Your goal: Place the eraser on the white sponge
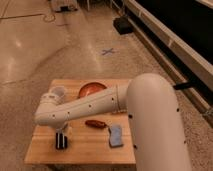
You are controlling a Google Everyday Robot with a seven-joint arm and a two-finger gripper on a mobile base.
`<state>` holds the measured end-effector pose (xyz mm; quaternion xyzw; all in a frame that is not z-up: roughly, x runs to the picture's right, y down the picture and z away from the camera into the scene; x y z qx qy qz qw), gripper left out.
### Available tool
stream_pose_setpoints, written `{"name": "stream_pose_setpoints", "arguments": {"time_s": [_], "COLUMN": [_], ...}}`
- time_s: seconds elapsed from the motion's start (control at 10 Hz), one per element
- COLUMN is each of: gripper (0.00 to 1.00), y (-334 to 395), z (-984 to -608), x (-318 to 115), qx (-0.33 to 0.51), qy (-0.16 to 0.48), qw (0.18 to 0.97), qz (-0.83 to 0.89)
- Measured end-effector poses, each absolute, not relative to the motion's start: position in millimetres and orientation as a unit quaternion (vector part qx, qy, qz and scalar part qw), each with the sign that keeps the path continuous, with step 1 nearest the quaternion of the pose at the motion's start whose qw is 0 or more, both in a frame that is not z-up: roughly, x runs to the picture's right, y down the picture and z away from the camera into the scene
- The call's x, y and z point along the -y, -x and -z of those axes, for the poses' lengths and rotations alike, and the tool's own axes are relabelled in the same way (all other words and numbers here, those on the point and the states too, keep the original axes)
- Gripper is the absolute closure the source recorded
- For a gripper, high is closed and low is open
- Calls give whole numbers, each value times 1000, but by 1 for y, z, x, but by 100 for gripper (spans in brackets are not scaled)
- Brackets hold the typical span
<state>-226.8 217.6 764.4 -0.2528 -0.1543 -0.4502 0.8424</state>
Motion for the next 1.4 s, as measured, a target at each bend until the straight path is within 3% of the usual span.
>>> {"name": "stream_pose_setpoints", "arguments": {"time_s": [1.0,1.4], "gripper": [37,74], "y": [265,267], "z": [-800,-805], "x": [-236,-241], "qx": [219,212], "qy": [246,247], "qw": [768,754], "qz": [550,571]}}
